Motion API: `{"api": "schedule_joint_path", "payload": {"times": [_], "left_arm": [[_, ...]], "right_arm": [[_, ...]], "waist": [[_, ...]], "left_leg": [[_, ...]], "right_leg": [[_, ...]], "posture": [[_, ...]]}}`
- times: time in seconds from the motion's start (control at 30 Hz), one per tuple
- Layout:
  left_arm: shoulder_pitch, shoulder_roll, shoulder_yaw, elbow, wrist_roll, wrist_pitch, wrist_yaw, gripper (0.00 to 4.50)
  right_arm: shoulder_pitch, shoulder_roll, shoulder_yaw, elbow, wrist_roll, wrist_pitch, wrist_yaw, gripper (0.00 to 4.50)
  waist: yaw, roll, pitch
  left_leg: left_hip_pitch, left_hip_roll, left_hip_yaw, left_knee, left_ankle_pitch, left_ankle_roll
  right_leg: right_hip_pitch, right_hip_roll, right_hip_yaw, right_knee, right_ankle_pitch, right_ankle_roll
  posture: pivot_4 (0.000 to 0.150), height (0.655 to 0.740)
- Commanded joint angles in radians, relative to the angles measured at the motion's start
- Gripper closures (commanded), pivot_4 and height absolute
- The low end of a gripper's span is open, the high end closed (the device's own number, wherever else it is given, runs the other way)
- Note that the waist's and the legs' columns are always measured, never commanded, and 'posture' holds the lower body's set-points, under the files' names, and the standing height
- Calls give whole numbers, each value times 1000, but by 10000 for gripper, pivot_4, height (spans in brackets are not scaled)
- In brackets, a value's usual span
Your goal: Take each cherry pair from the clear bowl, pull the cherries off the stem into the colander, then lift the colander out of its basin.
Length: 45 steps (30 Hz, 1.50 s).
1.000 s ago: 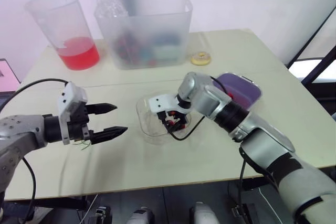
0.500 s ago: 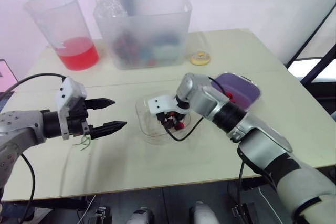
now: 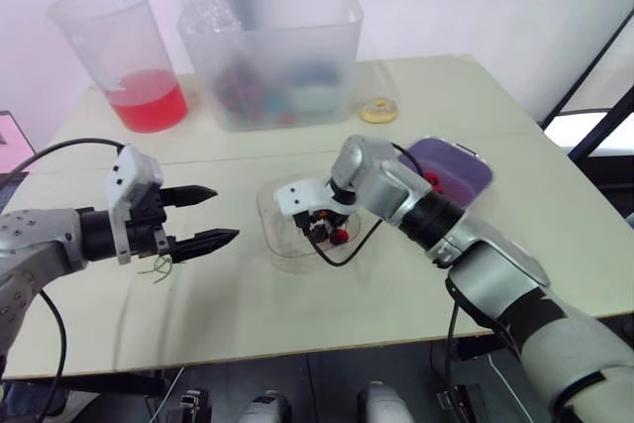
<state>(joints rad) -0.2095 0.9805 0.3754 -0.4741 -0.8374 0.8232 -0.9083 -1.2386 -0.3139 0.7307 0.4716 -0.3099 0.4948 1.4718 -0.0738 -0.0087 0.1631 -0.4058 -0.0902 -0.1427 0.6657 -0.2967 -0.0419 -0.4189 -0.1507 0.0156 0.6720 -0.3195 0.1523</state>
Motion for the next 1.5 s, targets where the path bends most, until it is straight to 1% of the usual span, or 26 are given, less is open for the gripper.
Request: {"api": "schedule_joint_path", "payload": {"times": [0.03,0.1,0.2,0.23,0.27,0.67,0.7,0.73,0.83,0.87,1.03,1.1,1.2,1.33,1.5], "left_arm": [[-12,9,7,-3,-10,3,6,0],[-20,7,1,-3,-10,0,6,0],[-22,9,-4,-3,-11,0,4,0],[-22,9,-5,-2,-11,0,3,0],[-22,10,-6,-2,-11,0,3,0],[-24,11,-10,-5,-8,2,4,0],[-24,11,-11,-5,-7,1,4,0],[-23,11,-11,-5,-6,0,4,0],[-23,11,-12,-5,-4,-2,4,0],[-22,11,-13,-5,-4,-2,4,0],[-21,12,-15,-1,-1,-7,2,0],[-21,11,-15,1,1,-9,1,0],[-26,9,-15,5,1,-11,3,0],[-25,7,-14,-2,-1,-8,11,0],[-12,0,-3,-19,-12,-3,25,0]], "right_arm": [[-39,-1,-26,-34,-4,5,7,28311],[-36,-10,-21,-30,-14,-11,3,28311],[-31,-13,-24,-26,-15,-12,-5,20172],[-30,-12,-25,-25,-15,-11,-6,16313],[-30,-11,-27,-24,-15,-8,-9,11488],[-13,1,-11,42,-55,-19,-47,11488],[-14,3,-12,46,-56,-19,-48,17396],[-15,5,-13,50,-56,-19,-49,20020],[-16,7,-14,55,-59,-25,-50,35652],[-16,7,-14,53,-59,-31,-48,38347],[-15,10,-17,6,-44,-59,-17,38347],[-16,12,-13,-12,-34,-148,-7,38347],[-18,32,-5,9,-35,-308,-33,38347],[-49,61,6,83,-63,-534,-92,38347],[-115,65,48,214,-150,-845,-191,38347]], "waist": [[-1,0,0],[0,0,0],[0,0,0],[0,0,0],[0,0,0],[0,0,0],[0,0,0],[0,0,0],[-1,0,0],[-1,0,0],[0,0,0],[0,0,0],[-4,0,0],[-11,0,0],[-17,0,0]], "left_leg": [[0,0,0,0,0,0],[0,0,0,0,0,0],[0,0,0,0,0,0],[0,0,0,0,0,0],[0,0,0,0,0,0],[0,0,0,0,0,0],[0,0,0,0,0,0],[0,0,0,0,0,0],[0,0,0,0,0,0],[0,0,0,0,0,0],[0,0,0,0,0,0],[0,0,0,0,0,0],[0,0,0,0,0,0],[0,0,0,0,0,0],[0,0,0,0,0,0]], "right_leg": [[0,0,0,0,0,0],[0,0,0,0,0,0],[0,0,0,0,0,0],[0,0,0,0,0,0],[0,0,0,0,0,0],[0,0,0,0,0,0],[0,0,0,0,0,0],[0,0,0,0,0,0],[0,0,0,0,0,0],[0,0,0,0,0,0],[0,0,0,0,0,0],[0,0,0,0,0,0],[0,0,0,0,0,0],[-1,0,0,1,0,0],[-1,0,0,1,0,0]], "posture": [[1500,7400],[1500,7400],[1500,7400],[1500,7400],[1500,7400],[1500,7400],[1500,7400],[1500,7400],[1500,7400],[1500,7400],[1500,7400],[1500,7400],[1500,7400],[1500,7400],[1500,7400]]}}
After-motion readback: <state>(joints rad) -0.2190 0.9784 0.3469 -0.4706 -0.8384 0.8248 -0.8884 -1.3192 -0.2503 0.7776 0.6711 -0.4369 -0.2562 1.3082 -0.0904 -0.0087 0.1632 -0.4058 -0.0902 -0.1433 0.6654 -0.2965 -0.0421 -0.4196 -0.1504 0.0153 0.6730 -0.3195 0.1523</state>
